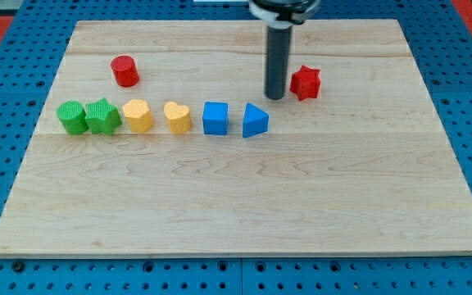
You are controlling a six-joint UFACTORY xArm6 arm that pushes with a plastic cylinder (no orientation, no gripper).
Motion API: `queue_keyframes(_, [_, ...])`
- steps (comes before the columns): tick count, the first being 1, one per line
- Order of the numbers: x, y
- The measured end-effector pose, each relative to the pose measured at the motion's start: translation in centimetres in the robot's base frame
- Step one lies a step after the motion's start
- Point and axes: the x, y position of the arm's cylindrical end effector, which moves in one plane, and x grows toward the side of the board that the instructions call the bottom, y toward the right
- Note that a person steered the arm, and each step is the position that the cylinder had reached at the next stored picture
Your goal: Move the red star parallel to the right of the blue triangle
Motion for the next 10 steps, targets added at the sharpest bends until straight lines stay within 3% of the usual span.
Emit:
queue_keyframes(2, [1.2, 9.0])
queue_keyframes(4, [-6.4, 11.3])
queue_keyframes(5, [-9.3, 11.3])
queue_keyframes(6, [-9.3, 9.7])
queue_keyframes(10, [-5.6, 4.6])
